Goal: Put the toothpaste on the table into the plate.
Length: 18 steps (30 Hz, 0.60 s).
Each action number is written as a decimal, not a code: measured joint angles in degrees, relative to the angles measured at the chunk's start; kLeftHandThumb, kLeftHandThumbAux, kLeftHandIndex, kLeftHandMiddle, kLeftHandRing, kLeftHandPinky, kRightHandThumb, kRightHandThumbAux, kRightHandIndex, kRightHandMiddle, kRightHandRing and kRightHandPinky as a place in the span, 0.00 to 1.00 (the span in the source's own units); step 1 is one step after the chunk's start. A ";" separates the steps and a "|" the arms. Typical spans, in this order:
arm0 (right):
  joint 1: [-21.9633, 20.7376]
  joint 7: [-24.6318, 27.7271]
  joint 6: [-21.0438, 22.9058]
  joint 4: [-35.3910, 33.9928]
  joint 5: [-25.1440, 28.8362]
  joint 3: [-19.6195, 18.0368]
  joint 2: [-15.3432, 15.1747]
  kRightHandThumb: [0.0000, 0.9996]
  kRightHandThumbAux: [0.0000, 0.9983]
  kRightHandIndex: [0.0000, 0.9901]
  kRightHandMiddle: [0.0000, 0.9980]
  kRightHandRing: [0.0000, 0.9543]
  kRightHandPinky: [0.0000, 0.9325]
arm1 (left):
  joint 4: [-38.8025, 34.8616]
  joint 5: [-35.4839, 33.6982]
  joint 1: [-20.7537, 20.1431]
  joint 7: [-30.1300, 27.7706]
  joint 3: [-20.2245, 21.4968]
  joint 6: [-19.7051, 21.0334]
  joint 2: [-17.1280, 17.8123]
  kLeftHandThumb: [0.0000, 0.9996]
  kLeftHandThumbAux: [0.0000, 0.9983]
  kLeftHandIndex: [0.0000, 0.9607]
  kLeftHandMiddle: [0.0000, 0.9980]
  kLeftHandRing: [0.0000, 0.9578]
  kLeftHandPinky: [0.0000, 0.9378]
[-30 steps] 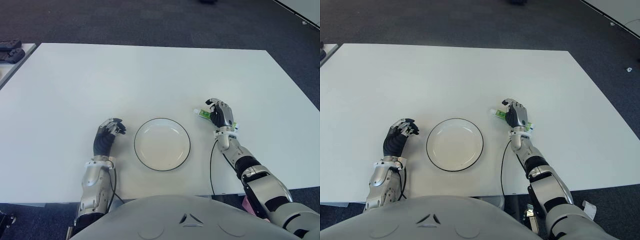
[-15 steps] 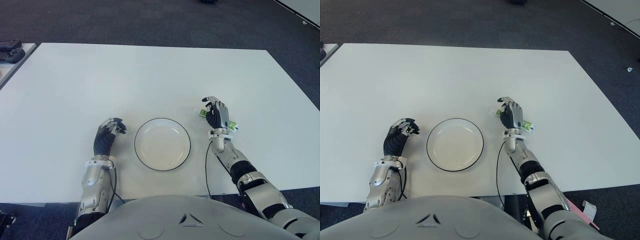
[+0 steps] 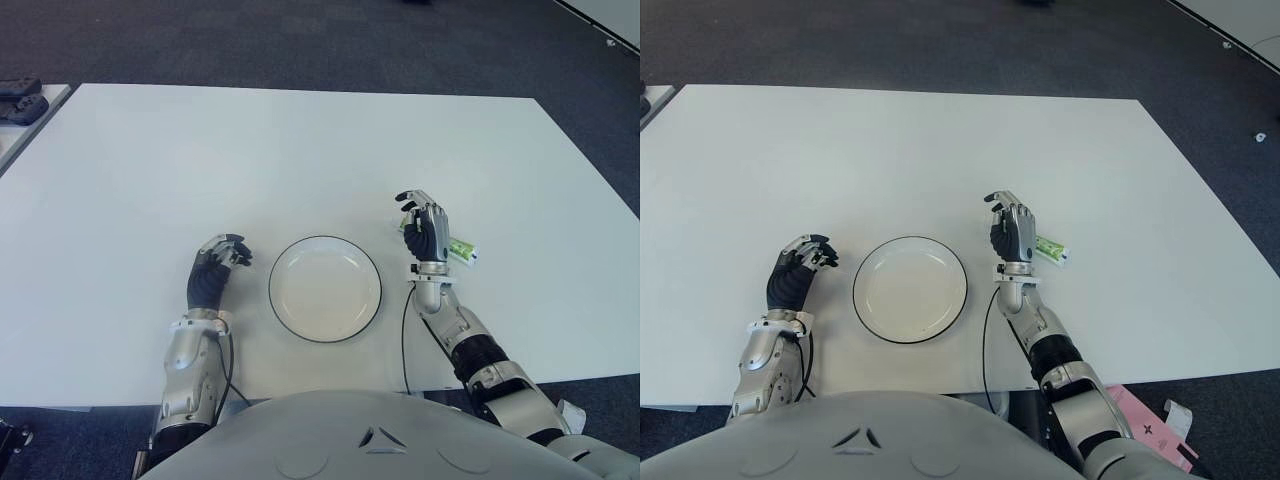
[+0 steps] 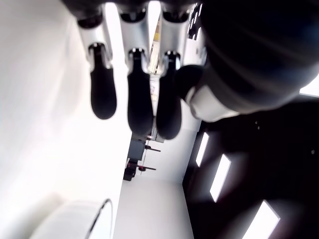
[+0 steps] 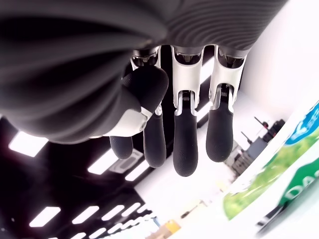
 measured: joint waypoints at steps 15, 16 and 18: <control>11.16 33.84 25.46 -33.23 -5.74 -0.46 -5.59 0.56 0.30 0.00 0.01 0.01 0.03 | -0.29 -0.03 0.04 -0.02 -0.08 -1.32 0.14 0.71 0.72 0.45 0.56 0.57 0.56; 11.65 36.24 27.56 -34.88 -6.75 -0.37 -5.94 0.55 0.30 0.00 0.00 0.01 0.03 | -0.25 -0.04 0.04 -0.02 -0.09 -1.29 0.16 0.71 0.72 0.45 0.56 0.57 0.56; 12.41 40.63 31.19 -37.91 -8.73 -0.19 -6.51 0.53 0.26 0.00 0.00 0.00 0.01 | -0.08 -0.05 0.08 -0.05 -0.13 -1.13 0.19 0.71 0.72 0.45 0.56 0.57 0.55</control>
